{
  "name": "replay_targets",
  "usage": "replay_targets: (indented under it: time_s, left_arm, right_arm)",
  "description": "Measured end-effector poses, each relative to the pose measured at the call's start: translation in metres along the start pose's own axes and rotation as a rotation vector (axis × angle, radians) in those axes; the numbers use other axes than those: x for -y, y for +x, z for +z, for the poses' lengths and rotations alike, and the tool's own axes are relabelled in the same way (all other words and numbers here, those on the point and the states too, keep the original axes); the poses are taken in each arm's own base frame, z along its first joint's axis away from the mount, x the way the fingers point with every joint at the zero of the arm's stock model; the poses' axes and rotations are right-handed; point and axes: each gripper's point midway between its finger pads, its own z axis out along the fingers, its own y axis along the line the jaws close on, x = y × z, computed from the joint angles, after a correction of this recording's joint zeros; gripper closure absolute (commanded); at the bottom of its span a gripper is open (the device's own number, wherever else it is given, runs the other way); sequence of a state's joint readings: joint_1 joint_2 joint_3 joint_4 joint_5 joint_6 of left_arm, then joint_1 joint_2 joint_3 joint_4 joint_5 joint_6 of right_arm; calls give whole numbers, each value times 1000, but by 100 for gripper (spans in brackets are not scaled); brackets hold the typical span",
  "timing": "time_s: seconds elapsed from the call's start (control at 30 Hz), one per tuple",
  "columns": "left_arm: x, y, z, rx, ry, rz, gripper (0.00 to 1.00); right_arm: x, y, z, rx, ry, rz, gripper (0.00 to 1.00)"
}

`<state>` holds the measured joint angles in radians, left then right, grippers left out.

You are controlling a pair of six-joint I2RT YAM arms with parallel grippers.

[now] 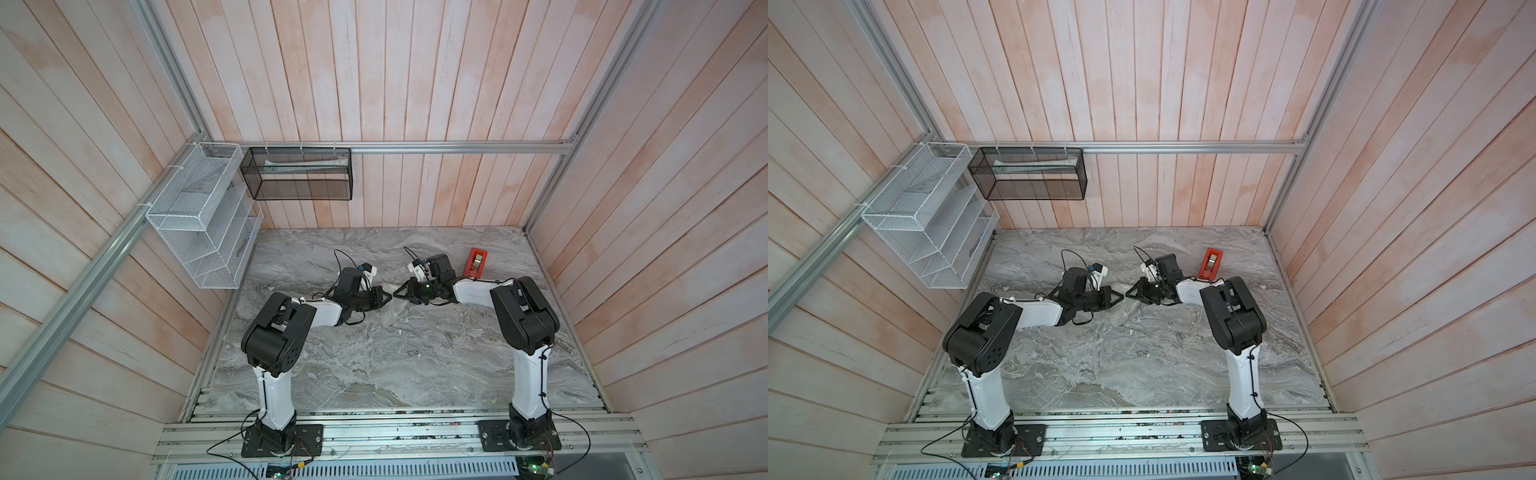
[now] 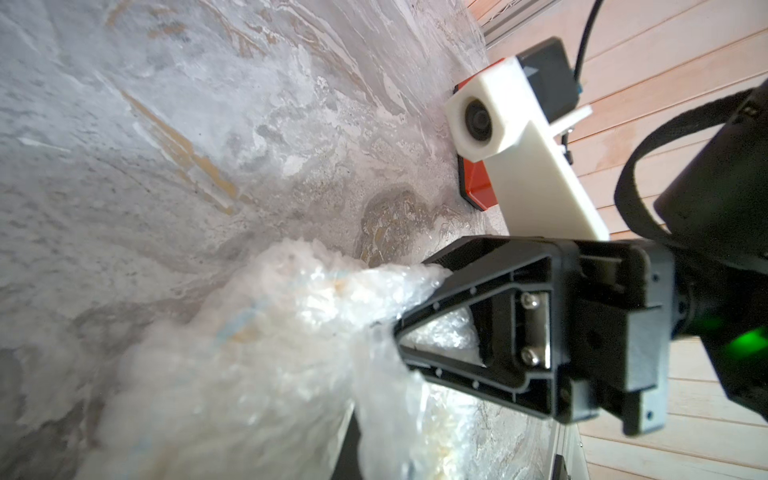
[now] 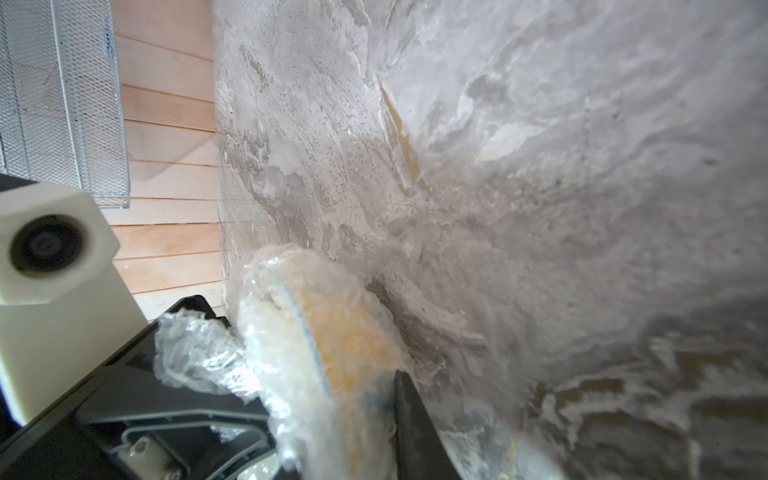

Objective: Wrap bowls in bubble wrap
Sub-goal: Wrap the bowl in bubble wrap.

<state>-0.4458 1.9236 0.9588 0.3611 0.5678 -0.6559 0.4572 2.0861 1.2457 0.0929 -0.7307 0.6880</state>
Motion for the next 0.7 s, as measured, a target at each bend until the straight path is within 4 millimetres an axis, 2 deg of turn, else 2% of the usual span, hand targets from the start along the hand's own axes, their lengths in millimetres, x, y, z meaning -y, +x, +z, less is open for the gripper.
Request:
replay_targets:
  time_s: [0.03, 0.1, 0.13, 0.27, 0.57, 0.7]
  left_arm:
    - [0, 0, 0, 1, 1, 1, 97]
    - [1, -1, 0, 3, 2, 2, 86]
    - [2, -1, 0, 4, 5, 3, 80]
    - [11, -8, -3, 23, 26, 14, 67]
    - [32, -15, -14, 41, 50, 28, 63]
    - [41, -10, -20, 33, 82, 26, 63]
  right_arm:
    - [0, 0, 0, 0, 0, -2, 84]
    - [0, 0, 0, 1, 0, -6, 90]
    - [0, 0, 0, 1, 0, -9, 91]
    - [-1, -2, 1, 6, 6, -15, 95]
    - [-3, 13, 13, -51, 20, 8, 97]
    - [-4, 18, 17, -70, 30, 15, 98]
